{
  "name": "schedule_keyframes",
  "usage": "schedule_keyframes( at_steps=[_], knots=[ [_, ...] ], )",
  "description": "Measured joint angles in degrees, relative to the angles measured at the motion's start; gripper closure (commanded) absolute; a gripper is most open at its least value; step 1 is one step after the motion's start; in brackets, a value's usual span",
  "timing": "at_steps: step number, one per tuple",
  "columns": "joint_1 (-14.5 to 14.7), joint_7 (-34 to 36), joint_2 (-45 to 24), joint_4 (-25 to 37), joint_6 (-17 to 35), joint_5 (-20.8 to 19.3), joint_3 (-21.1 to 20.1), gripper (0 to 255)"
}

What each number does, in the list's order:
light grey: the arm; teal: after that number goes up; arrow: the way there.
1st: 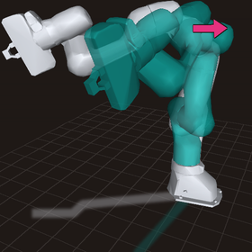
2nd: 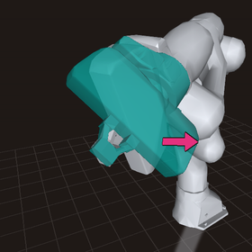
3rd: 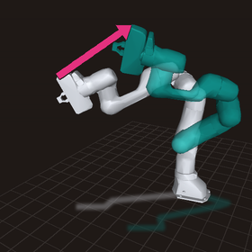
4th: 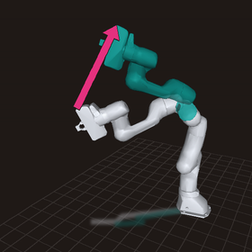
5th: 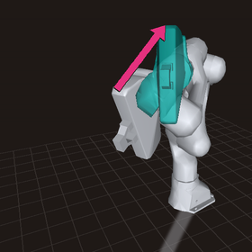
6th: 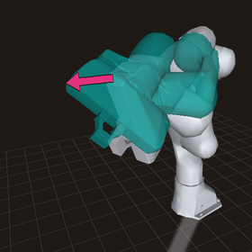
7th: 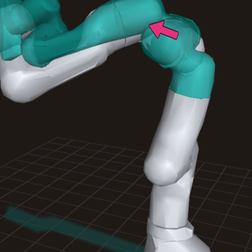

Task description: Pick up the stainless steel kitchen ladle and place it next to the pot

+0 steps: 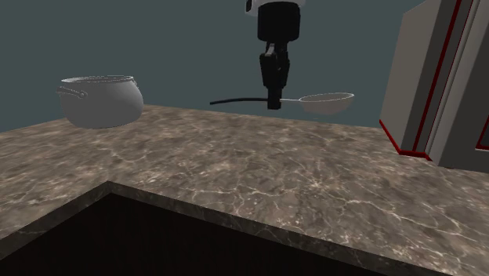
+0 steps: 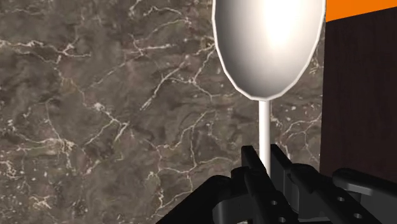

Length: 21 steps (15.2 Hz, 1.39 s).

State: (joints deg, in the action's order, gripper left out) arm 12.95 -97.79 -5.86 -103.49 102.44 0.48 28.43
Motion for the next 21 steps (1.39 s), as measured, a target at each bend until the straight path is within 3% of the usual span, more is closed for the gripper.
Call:
schedule_keyframes(
  at_steps=[17, 21],
  knots=[
    [-0.23, -0.34, 0.25, 12.41, -12.62, -0.16, 0.22, 255],
    [2.52, 4.41, 3.09, 9.53, -12.38, -1.08, -1.85, 255]
  ],
)
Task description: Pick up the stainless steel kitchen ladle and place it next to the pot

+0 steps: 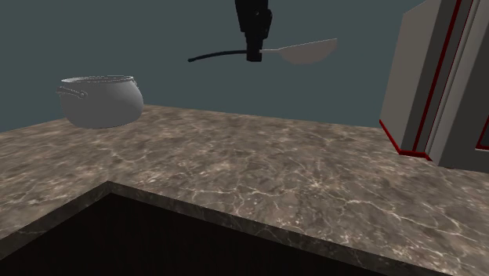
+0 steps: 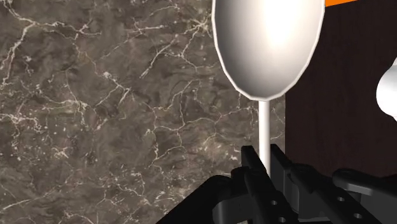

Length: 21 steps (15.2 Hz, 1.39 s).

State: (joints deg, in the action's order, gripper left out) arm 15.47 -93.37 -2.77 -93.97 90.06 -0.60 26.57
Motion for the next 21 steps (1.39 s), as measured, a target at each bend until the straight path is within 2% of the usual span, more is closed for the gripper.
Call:
schedule_keyframes(
  at_steps=[9, 21],
  knots=[
    [6.38, 12.42, 2.68, -2.51, -0.13, 0.22, -6.01, 255],
    [14.17, 27.69, -0.64, 0.99, -0.26, 2.69, -13.63, 255]
  ],
)
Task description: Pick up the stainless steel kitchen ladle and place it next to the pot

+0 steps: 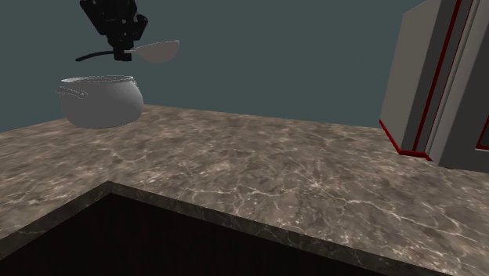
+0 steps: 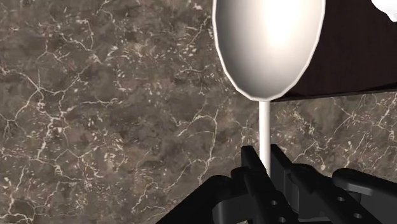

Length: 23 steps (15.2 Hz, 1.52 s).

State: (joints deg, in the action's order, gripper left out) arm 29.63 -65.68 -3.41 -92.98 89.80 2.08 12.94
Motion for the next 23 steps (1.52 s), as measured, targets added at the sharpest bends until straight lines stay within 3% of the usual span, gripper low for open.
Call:
schedule_keyframes(
  at_steps=[9, 14, 18, 21, 23],
  knots=[
    [5.47, 10.31, -7.64, 10.15, -2.21, 1.95, -4.67, 255],
    [8.57, 16.00, -14.74, 20.20, -4.87, 2.84, -6.89, 255],
    [10.56, 19.95, -22.85, 32.90, -9.21, 3.47, -8.21, 255],
    [12.15, 23.25, -31.10, 46.25, -14.03, 3.88, -9.18, 255],
    [12.69, 24.17, -33.64, 49.40, -14.70, 3.99, -9.44, 255]
  ],
)
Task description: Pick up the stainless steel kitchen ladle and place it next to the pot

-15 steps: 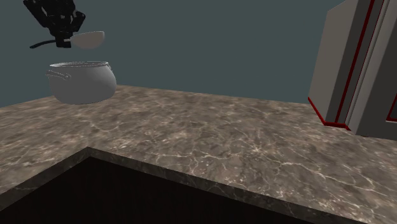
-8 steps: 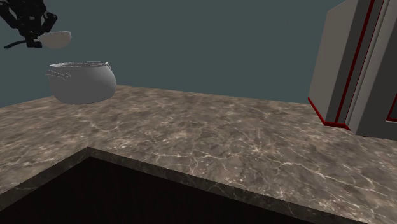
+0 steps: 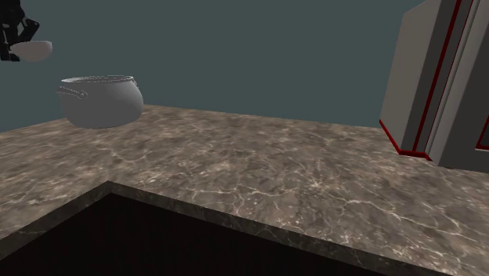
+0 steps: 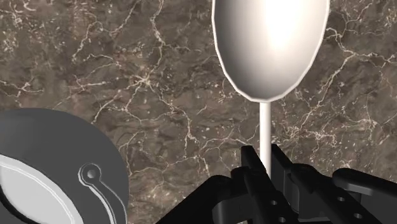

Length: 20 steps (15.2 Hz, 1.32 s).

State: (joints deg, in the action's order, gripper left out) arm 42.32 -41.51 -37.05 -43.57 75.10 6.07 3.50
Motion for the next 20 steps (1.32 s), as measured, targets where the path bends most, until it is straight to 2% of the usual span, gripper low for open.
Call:
schedule_keyframes(
  at_steps=[7, 20],
  knots=[
    [0.80, -0.31, 4.19, -12.58, 8.40, -0.25, 0.15, 255],
    [1.29, -1.17, 6.76, -26.97, 20.17, -0.33, 0.23, 255]
  ],
)
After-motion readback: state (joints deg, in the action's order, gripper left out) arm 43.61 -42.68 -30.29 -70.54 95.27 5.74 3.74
